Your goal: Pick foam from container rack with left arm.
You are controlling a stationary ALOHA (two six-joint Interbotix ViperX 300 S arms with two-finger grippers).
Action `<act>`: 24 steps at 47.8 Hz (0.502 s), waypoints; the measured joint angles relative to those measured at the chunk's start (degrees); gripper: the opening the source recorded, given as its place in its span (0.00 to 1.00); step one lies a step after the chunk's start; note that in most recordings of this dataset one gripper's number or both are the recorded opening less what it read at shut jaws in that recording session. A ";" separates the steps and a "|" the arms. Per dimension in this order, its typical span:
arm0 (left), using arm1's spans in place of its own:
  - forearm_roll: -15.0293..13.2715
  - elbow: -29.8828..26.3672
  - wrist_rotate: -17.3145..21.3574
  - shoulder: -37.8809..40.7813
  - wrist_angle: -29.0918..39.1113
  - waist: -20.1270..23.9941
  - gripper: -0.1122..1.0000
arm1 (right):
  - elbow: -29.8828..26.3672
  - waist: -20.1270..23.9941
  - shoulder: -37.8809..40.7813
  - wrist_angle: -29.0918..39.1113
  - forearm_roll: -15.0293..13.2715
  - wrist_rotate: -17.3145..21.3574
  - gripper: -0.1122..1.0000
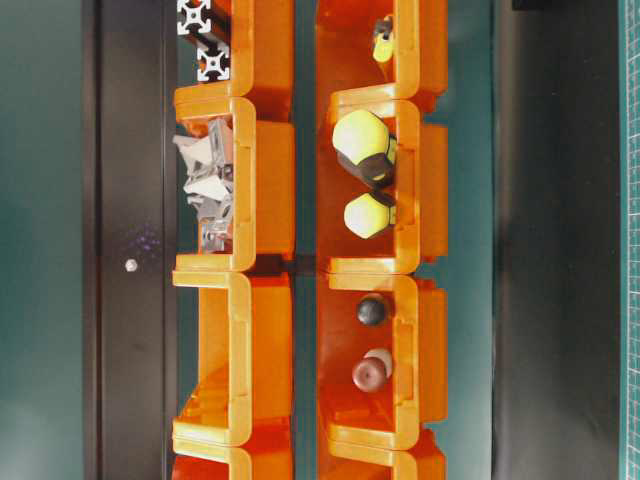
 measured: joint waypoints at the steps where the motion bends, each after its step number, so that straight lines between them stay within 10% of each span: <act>1: 0.00 0.00 0.00 0.00 0.00 -0.09 0.83 | 0.00 0.00 0.00 0.00 0.00 0.00 0.10; 24: 0.00 1.32 0.09 0.35 -0.53 -0.26 0.83 | 0.00 0.00 0.00 0.00 0.00 0.00 0.10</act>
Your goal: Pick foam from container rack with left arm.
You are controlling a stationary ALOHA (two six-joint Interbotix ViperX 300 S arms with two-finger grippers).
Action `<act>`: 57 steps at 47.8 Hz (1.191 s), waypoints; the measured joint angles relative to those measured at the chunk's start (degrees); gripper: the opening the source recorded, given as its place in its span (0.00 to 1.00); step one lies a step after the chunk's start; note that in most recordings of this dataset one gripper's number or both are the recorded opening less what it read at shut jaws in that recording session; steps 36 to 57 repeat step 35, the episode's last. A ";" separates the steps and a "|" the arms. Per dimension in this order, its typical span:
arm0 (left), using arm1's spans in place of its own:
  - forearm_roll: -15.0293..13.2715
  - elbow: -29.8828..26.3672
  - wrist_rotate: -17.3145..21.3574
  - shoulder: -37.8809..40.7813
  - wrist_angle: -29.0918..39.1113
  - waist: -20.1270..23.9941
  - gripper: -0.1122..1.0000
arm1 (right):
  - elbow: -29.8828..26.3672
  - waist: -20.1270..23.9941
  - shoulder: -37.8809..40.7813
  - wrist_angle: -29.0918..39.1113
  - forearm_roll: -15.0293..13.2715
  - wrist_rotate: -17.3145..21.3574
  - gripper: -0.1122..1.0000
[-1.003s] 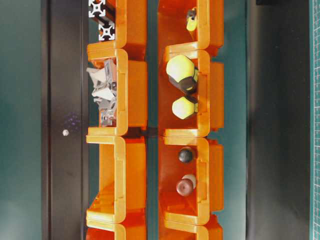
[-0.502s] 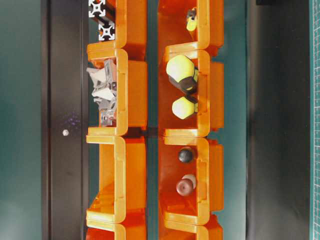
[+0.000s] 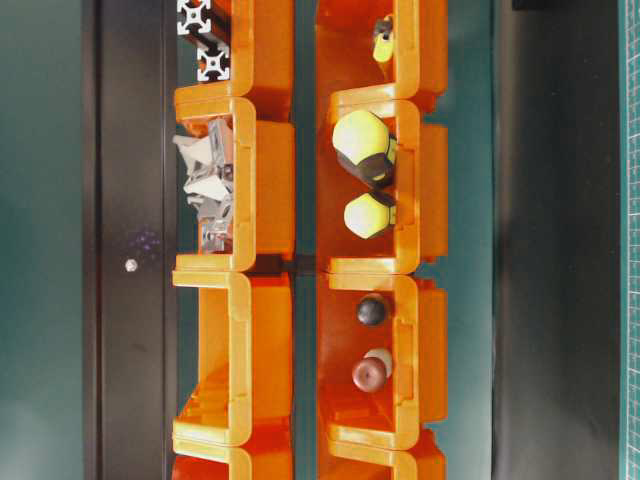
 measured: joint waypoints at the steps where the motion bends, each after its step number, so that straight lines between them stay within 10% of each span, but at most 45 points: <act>1: 0.00 0.00 -0.09 0.00 0.00 0.09 0.83 | 0.00 0.00 0.00 0.00 0.00 0.00 0.10; 57: 0.00 1.58 -2.99 0.00 0.00 0.00 0.83 | 1.41 -0.35 -0.09 1.23 0.09 0.09 0.10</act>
